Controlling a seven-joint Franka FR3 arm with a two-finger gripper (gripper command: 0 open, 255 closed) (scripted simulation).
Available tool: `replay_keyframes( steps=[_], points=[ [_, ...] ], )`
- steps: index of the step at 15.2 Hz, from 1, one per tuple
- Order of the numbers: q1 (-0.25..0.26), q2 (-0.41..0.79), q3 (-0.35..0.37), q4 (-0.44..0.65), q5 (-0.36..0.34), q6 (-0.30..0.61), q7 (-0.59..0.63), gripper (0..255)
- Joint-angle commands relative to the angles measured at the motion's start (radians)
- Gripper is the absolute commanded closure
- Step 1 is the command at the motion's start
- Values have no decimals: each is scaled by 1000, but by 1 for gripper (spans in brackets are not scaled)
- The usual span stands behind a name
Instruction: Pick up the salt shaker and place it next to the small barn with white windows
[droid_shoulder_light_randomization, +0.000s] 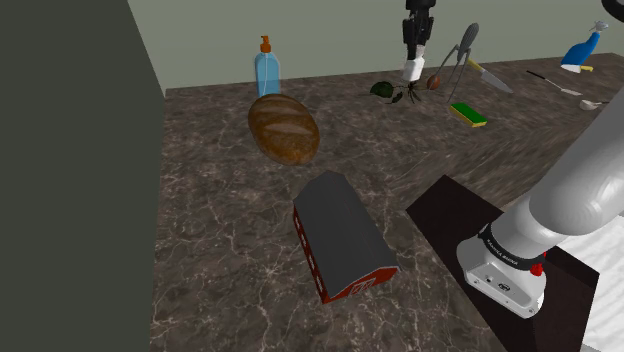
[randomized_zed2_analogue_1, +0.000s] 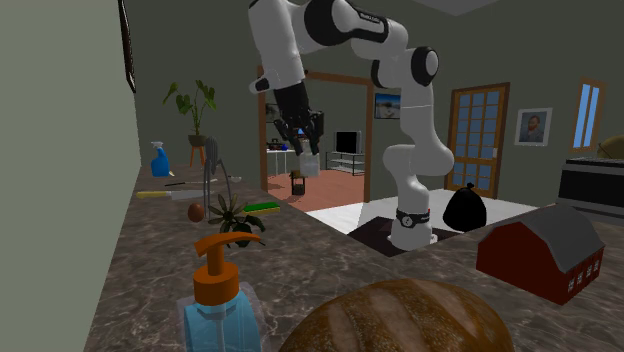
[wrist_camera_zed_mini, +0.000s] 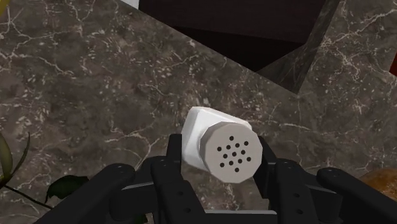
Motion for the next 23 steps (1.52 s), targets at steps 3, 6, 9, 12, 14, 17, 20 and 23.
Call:
replay_keyframes(
  steps=[3,6,9,12,14,17,20,23],
  points=[
    [-1,6,-1,54,0,-49,-2,255],
    [26,-108,19,-88,1,-20,46,255],
    [49,-213,43,-212,8,-1,96,255],
    [70,-312,71,-320,21,9,147,255],
    [84,-374,90,-385,34,12,181,255],
    [104,-464,123,-473,59,12,233,255],
    [124,-549,159,-550,90,7,286,255],
    [146,-630,197,-616,129,-2,341,255]
  ],
)
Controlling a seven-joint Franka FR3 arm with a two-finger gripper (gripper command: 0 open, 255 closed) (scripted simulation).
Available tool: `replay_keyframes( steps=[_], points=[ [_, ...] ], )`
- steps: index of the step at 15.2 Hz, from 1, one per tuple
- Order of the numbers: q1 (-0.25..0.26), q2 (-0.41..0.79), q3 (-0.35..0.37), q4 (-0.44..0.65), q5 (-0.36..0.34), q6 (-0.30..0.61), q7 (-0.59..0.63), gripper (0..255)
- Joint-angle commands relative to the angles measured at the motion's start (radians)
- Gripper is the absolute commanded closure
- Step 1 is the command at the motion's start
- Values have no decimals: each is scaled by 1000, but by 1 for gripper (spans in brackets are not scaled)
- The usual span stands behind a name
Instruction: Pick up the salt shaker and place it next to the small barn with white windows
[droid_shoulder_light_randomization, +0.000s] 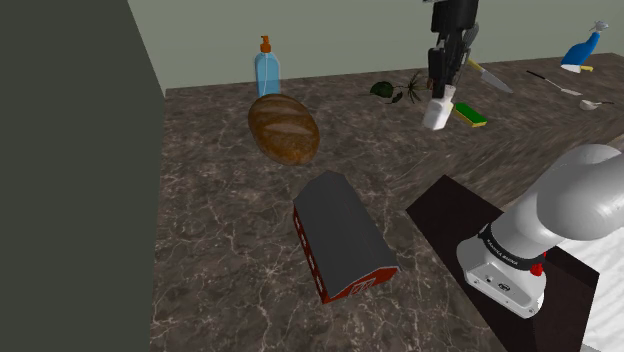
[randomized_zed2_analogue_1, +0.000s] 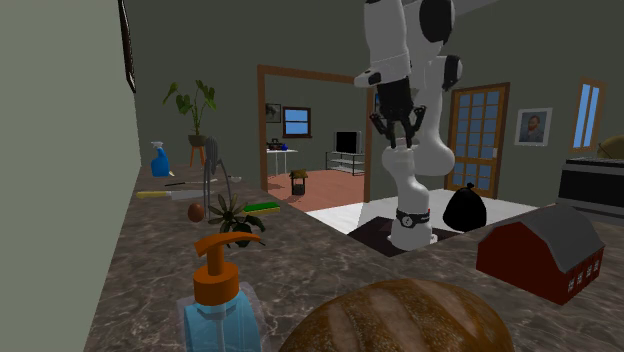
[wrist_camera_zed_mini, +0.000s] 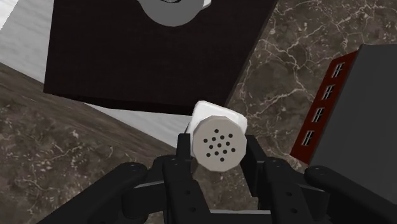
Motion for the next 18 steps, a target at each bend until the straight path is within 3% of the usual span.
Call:
replay_keyframes(
  steps=[1,9,18],
  points=[
    [13,-56,23,-42,25,-11,33,255],
    [81,-238,143,-162,165,-47,192,255],
    [164,-378,305,-214,365,-78,395,255]
  ],
)
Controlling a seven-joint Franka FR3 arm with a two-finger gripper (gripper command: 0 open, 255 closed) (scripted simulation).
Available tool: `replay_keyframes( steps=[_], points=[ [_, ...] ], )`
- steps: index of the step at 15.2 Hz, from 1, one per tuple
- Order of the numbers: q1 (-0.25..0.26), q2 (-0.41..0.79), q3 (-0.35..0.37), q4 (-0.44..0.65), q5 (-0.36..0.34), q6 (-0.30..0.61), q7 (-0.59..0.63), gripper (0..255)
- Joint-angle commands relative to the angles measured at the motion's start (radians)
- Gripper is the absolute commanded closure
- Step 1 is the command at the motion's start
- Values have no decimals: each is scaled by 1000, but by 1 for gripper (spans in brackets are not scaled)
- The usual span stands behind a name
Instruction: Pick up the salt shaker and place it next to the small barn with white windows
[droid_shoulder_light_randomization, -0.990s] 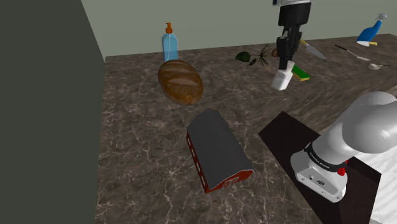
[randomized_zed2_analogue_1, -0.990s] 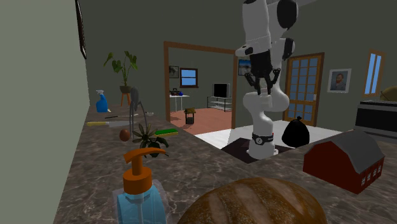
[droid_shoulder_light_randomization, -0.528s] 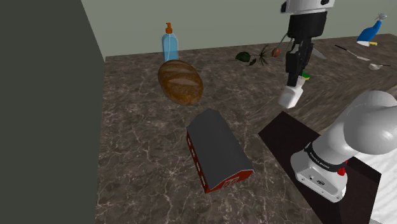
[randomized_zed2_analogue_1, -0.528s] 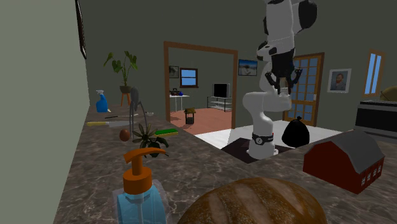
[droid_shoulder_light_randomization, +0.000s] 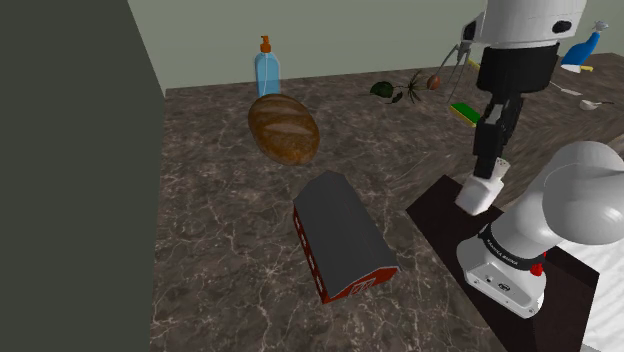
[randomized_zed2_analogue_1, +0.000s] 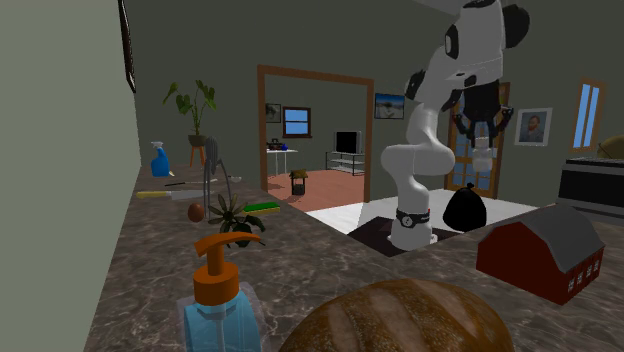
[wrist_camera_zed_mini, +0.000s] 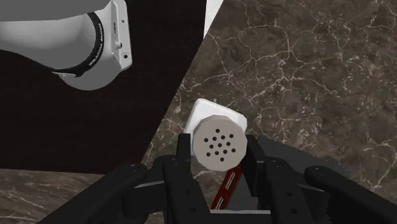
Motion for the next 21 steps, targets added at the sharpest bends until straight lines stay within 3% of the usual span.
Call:
replay_keyframes(
  steps=[1,11,21],
  points=[
    [18,-23,39,1,50,-8,51,255],
    [85,-68,253,57,284,10,294,255],
    [99,-99,310,-75,327,109,251,255]
  ],
)
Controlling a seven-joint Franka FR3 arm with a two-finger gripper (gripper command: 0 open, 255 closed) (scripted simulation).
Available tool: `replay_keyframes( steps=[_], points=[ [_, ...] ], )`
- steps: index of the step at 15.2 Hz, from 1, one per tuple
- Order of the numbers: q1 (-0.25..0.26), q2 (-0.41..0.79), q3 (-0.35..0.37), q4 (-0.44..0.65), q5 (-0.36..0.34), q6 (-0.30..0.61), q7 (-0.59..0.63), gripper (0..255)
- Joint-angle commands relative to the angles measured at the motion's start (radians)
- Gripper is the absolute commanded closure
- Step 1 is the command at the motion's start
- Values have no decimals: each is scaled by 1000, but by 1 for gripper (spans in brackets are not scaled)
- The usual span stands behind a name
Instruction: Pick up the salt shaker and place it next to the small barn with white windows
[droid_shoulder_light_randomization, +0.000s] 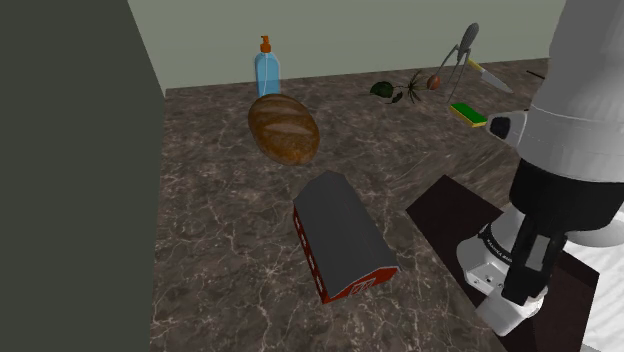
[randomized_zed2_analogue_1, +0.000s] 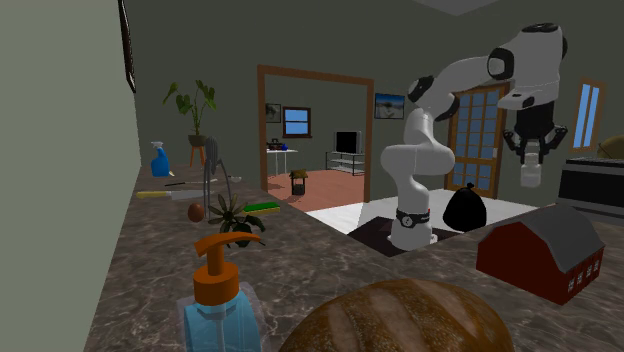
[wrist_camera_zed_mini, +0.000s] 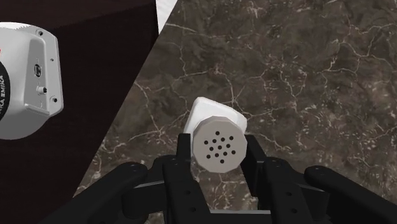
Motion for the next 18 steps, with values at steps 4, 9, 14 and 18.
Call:
replay_keyframes(
  steps=[4,9,14,18],
  points=[
    [6,-8,34,-58,26,51,-19,255],
    [11,-10,71,-115,56,105,-40,255],
    [15,-6,113,-167,90,161,-62,255],
    [16,3,150,-206,119,208,-80,255]
  ],
)
